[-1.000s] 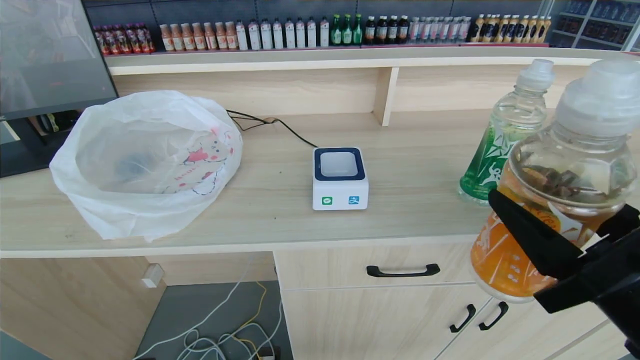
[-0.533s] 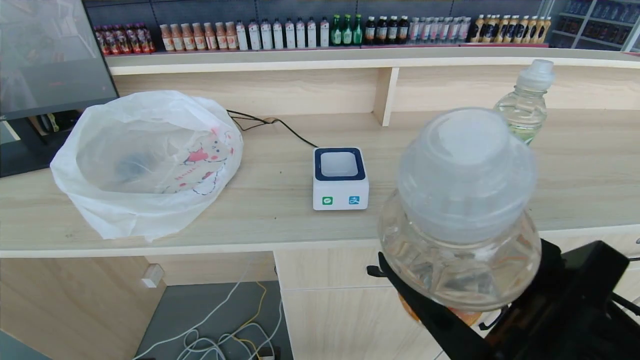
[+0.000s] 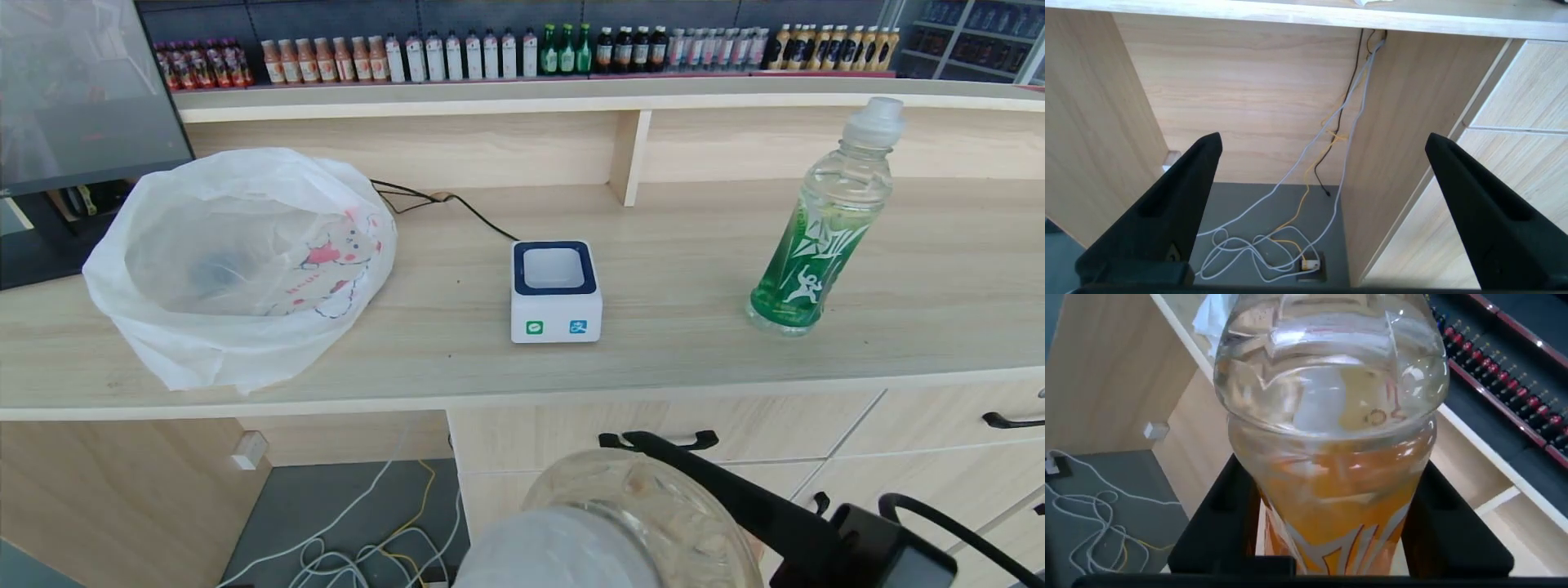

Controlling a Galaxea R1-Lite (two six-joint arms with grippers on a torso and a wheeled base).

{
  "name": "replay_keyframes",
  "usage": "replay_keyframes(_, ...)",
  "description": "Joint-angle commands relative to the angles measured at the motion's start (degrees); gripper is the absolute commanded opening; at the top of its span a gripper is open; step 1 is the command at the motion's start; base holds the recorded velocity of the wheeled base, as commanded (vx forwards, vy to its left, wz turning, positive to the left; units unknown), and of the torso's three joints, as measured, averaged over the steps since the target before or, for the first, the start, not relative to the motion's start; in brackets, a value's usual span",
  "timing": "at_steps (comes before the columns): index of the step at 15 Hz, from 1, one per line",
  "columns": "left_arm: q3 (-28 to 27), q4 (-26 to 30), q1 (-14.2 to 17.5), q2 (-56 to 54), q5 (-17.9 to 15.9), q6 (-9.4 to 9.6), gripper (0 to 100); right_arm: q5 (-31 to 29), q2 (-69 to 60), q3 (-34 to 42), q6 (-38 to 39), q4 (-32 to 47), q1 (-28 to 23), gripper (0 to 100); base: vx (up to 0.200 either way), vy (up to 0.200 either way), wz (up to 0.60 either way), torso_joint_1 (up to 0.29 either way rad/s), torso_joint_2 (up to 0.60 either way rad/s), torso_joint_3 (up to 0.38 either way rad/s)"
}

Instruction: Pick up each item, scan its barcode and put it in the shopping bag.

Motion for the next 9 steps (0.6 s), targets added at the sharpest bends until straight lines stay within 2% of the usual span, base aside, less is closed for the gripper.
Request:
replay_keyframes(1, 0.0, 0.0, 0.0, 0.0, 0.0, 0.00, 100, 0.4, 0.1, 1.7, -2.2, -1.9, -0.1, 0, 0.000, 0.000, 0.00, 0.000, 0.00, 0.000)
replay_keyframes(4, 0.0, 0.0, 0.0, 0.0, 0.0, 0.00, 100, 6.5, 0.4, 1.8, -8.2, -2.4, -0.1, 0, 0.000, 0.000, 0.00, 0.000, 0.00, 0.000)
replay_keyframes(9, 0.0, 0.0, 0.0, 0.0, 0.1, 0.00, 100, 10.5, 0.5, 1.8, -12.1, -2.2, -0.8, 0, 0.000, 0.000, 0.00, 0.000, 0.00, 0.000)
